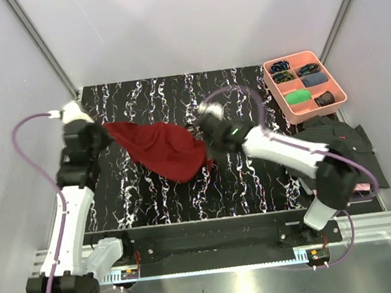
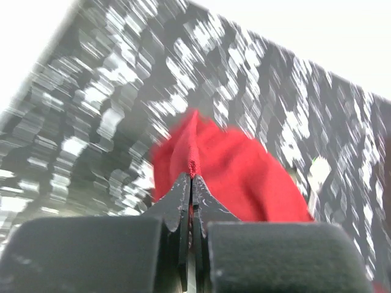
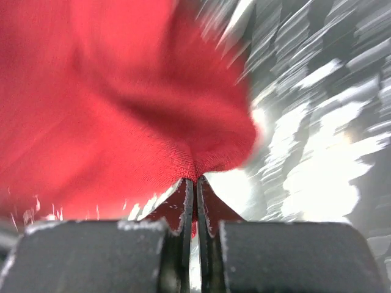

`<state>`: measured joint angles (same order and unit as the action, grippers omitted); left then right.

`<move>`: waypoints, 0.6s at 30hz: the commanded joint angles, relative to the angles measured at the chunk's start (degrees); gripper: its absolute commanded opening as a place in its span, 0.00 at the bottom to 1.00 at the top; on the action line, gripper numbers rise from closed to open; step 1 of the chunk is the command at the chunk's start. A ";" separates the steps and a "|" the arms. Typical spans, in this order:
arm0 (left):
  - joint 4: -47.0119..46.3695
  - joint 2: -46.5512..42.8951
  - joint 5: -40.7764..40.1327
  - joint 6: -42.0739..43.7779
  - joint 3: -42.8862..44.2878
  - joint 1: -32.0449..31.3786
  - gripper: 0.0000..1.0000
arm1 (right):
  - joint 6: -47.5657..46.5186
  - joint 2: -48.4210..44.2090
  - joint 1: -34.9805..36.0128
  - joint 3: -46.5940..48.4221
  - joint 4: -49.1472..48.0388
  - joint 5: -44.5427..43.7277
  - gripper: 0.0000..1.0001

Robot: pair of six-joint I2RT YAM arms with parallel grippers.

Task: Fold the napkin, place the utensils inside, and roll it up
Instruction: Flatten out the napkin at the center of the board.

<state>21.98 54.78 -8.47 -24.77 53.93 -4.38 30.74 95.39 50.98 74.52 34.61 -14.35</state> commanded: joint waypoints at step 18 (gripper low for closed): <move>4.92 -0.73 6.00 9.66 -3.92 7.81 0.00 | -6.33 -8.38 -21.71 -8.67 3.89 9.24 0.41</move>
<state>27.90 53.74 -5.80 -16.36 51.11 2.81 20.38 90.37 29.82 71.72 36.21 -9.28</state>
